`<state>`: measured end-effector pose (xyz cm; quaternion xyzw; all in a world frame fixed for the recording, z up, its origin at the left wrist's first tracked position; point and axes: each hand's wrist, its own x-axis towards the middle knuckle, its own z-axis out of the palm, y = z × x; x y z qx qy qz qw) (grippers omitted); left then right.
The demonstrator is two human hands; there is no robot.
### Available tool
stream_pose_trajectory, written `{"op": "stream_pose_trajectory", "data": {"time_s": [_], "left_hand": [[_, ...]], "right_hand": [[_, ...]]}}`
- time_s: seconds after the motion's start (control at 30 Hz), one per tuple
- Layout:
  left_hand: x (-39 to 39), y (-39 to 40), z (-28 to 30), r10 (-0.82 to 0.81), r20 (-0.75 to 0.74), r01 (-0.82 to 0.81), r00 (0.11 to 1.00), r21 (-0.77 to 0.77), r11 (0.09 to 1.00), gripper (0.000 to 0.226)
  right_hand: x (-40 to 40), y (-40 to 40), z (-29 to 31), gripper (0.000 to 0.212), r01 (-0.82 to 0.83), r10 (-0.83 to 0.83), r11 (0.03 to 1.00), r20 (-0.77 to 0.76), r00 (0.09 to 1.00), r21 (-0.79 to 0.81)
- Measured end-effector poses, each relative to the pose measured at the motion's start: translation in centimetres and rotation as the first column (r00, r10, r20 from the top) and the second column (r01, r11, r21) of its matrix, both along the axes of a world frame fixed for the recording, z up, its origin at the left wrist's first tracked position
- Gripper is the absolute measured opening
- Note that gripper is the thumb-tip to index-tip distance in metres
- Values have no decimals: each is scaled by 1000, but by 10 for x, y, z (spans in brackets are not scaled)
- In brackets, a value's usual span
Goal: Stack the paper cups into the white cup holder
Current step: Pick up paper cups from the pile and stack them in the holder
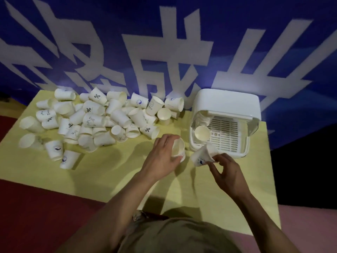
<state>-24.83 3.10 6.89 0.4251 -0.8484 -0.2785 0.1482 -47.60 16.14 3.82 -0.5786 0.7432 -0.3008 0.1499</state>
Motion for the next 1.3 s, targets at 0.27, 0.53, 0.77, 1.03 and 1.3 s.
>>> {"op": "stream_pose_trajectory", "data": {"time_s": [0.27,0.53,0.77,1.03,1.3], "left_hand": [[-83,-24,7,-74,38,75,997,-44,996,65],[-125,-39,-15,-113,110,117,987,-27,993,66],[-145,-45,-39,-155,190,160,970,-12,987,66],[-155,-61,-54,-144,314,118,939,100,988,76],[-164,-72,-63,-219,439,110,872,261,959,90]], "right_hand": [[-40,19,-16,8,66,-67,998,105,992,6],[-67,22,-26,5,144,-146,989,157,977,25],[-73,32,-37,6,157,-174,982,189,966,103],[-79,22,-37,10,98,-126,985,200,972,145],[-94,-8,-29,11,76,-101,988,186,977,136]]}}
